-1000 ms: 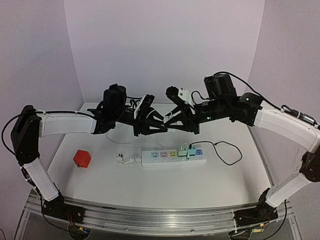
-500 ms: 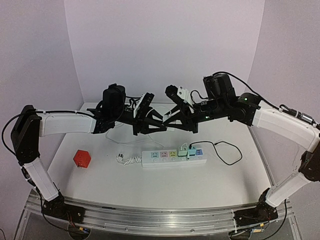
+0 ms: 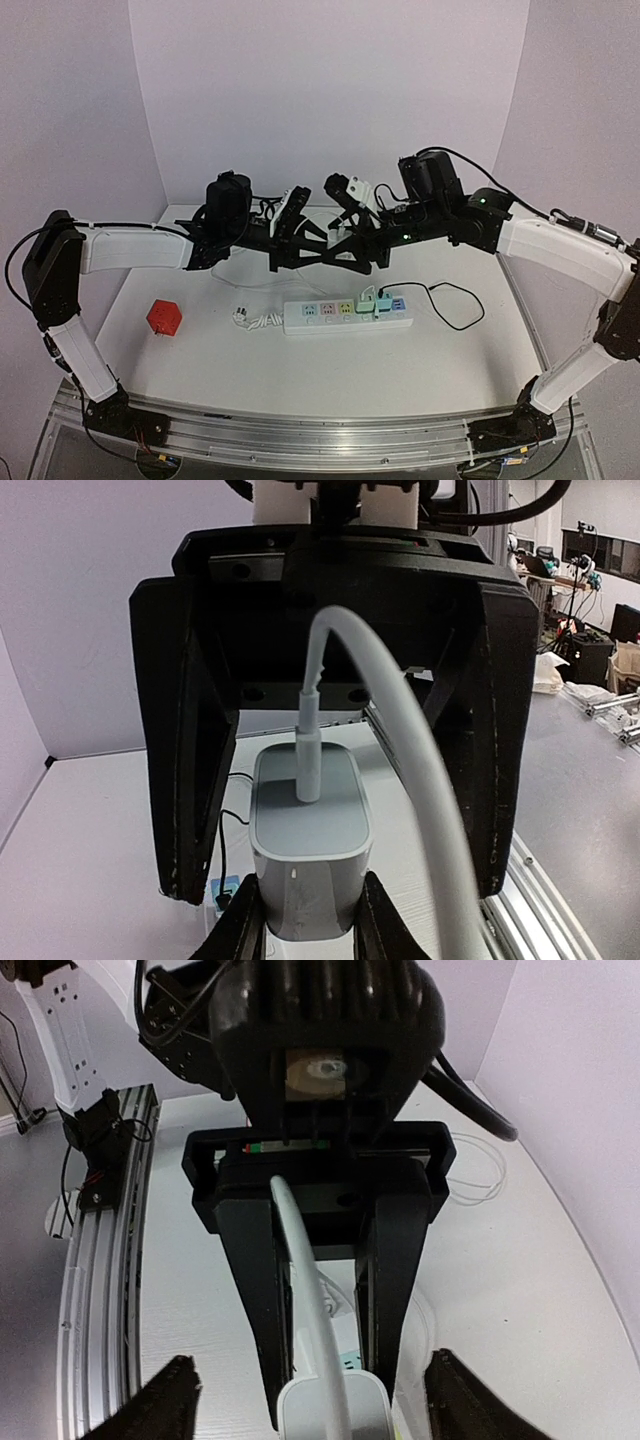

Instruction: Insert the plug

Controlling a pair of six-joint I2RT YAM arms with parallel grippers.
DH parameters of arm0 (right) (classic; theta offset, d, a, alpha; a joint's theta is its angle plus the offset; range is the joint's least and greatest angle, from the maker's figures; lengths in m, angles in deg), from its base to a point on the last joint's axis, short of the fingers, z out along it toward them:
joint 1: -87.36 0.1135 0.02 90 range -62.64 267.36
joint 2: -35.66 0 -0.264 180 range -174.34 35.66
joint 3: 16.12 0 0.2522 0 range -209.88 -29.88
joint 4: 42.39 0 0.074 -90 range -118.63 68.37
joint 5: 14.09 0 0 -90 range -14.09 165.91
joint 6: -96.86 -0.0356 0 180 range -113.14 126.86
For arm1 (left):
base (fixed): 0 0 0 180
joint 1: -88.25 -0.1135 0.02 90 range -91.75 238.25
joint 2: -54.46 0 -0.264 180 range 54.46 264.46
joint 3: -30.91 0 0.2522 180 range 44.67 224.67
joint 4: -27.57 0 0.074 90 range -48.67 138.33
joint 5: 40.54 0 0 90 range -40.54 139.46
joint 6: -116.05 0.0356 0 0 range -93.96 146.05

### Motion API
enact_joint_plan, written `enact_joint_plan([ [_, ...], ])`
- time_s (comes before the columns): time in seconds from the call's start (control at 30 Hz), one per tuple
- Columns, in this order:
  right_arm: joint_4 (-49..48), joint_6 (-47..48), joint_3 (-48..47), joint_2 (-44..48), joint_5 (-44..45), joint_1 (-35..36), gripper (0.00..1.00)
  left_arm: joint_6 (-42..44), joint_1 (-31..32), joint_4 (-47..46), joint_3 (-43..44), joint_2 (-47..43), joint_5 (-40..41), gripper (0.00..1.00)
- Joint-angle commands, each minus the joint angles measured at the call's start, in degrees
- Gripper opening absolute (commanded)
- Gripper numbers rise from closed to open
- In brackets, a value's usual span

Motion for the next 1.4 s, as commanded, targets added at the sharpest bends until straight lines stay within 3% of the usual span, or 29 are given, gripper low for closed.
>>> enact_joint_plan([
  [0.0, 2.9, -0.5, -1.0, 2.2, 4.8, 0.4, 0.81, 3.4, -1.1, 0.5, -0.7, -0.6, 1.7, 0.00],
  [0.1, 9.3, 0.9, -2.9, 2.0, 10.3, 0.3, 0.83, 4.7, -1.6, 0.6, -1.2, -0.6, 2.3, 0.00],
  [0.17, 11.9, 2.1, -4.0, 1.5, 11.9, 0.3, 0.89, 5.5, -1.6, 0.4, -1.8, -0.8, 2.1, 0.00],
  [0.5, 18.8, 11.3, -12.8, -4.1, 8.7, 0.2, 0.93, 9.2, -1.5, 1.9, -3.0, -1.4, 2.4, 0.00],
  [0.7, 28.8, 15.7, -20.0, -9.1, 8.3, 0.2, 0.98, 10.5, -1.5, 3.1, -2.6, -1.5, 2.9, 0.00],
  [0.77, 31.3, 16.3, -22.6, -10.7, 8.3, 0.2, 0.89, 11.2, -1.5, 4.1, -2.4, -1.3, 2.9, 0.00],
  [0.83, 32.1, 16.8, -24.3, -11.3, 8.2, 0.2, 0.64, 12.2, -1.4, 5.3, -2.1, -1.1, 3.3, 0.00],
  [0.9, 32.4, 16.9, -25.6, -11.8, 8.2, 0.2, 0.48, 13.5, -1.3, 6.7, -1.8, -1.0, 3.8, 0.00],
  [1.23, 39.8, 17.7, -32.5, -17.4, 7.4, 0.2, 0.54, 14.6, -1.1, 7.9, -1.0, -0.6, 4.6, 0.00],
  [1.37, 42.2, 18.3, -35.4, -19.8, 7.4, 0.3, 0.48, 14.6, -1.1, 8.0, -0.9, -0.5, 4.7, 0.00],
])
